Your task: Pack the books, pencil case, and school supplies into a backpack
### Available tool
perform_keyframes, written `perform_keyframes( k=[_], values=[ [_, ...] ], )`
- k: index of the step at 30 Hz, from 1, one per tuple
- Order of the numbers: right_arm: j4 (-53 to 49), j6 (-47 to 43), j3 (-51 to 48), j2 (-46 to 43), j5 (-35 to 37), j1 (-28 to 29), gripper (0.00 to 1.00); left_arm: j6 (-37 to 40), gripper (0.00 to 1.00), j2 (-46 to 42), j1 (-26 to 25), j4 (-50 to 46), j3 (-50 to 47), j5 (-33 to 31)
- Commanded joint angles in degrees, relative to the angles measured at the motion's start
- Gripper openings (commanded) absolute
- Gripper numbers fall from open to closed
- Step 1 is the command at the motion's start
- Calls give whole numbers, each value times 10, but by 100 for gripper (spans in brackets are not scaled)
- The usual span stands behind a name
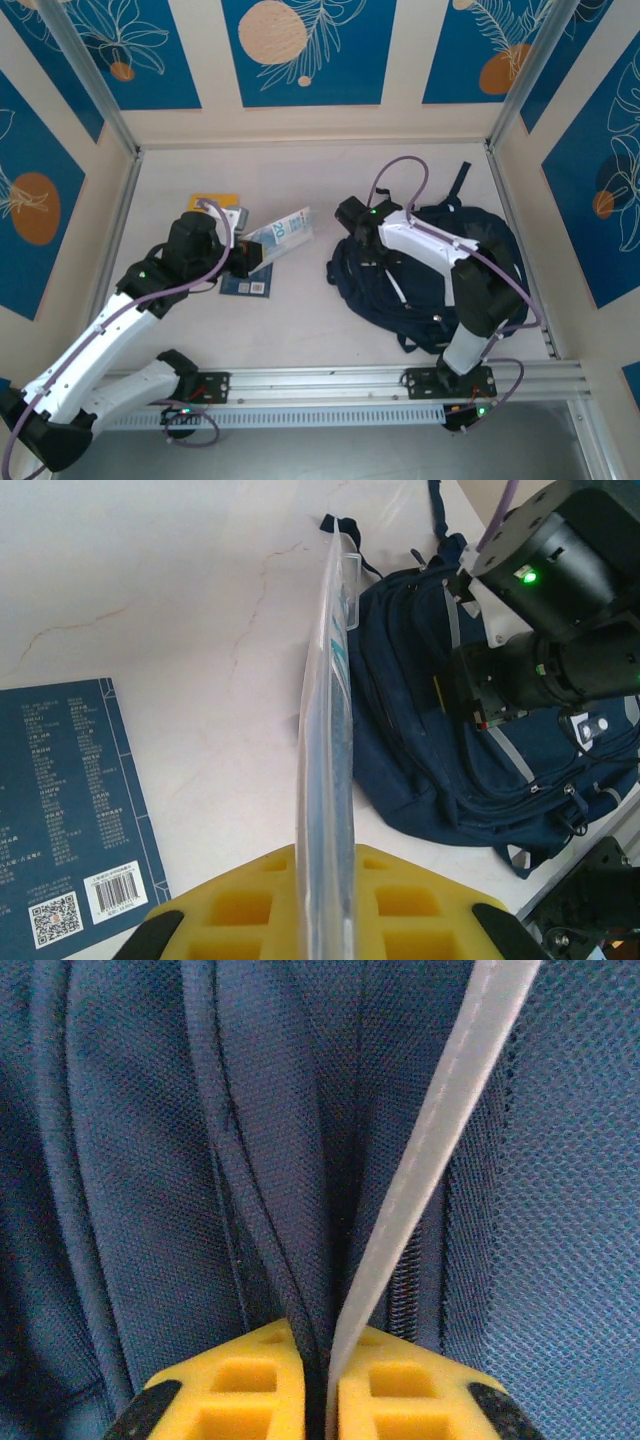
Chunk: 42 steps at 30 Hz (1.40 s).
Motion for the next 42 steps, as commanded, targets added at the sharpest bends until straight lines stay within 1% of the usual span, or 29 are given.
perform_keyframes(
  k=[1, 2, 5, 9, 11, 14, 15, 16, 17, 18, 21, 23, 25, 28, 31, 34, 37, 40, 42],
  values=[
    [0, -30, -14, -66, -14, -15, 0, 8, 0, -8, 10, 20, -3, 16],
    [5, -42, -14, -82, -31, -19, 0, 7, 0, -8, 10, 20, -3, 15],
    [25, -88, -15, -140, -114, -40, 0, 3, 0, -4, 10, 19, -3, 15],
    [32, -141, -9, -215, -244, -88, 0, -1, 0, 9, 11, 14, 3, 22],
    [29, -165, -4, -238, -302, -112, 0, -6, 0, 18, 11, 16, 6, 35],
    [15, -196, 3, -265, -342, -139, 0, -10, 0, 34, 11, 12, 16, 53],
    [19, -207, -1, -278, -372, -149, 0, -12, 0, 39, 11, 10, 19, 57],
    [28, -224, -6, -290, -422, -164, 0, -16, 0, 44, 11, 9, 22, 62],
    [32, -234, -7, -298, -449, -174, 0, -19, 0, 49, 11, 11, 24, 69],
    [35, -252, -6, -305, -478, -187, 0, -25, 0, 55, 11, 13, 26, 82],
    [51, -293, -10, -329, -606, -234, 0, -58, 0, 77, 11, 35, 22, 137],
    [64, -287, -4, -334, -653, -254, 0, -88, 0, 90, 11, 67, 7, 179],
    [76, -273, 5, -324, -725, -278, 0, -117, 0, 103, 11, 106, -8, 218],
    [86, -252, 16, -307, -794, -303, 0, -146, 0, 111, 11, 142, -23, 249],
    [104, -229, 25, -297, -842, -319, 0, -158, 0, 113, 10, 157, -29, 267],
    [106, -220, 44, -292, -856, -330, 0, -168, 0, 114, 9, 163, -38, 275],
    [125, -200, 50, -285, -888, -341, 0, -192, 0, 118, 5, 192, -58, 288],
    [137, -185, 49, -282, -901, -351, 0, -225, 0, 136, -10, 240, -71, 296],
    [149, -175, 41, -284, -906, -356, 0, -234, 0, 157, -27, 256, -64, 293]
  ],
)
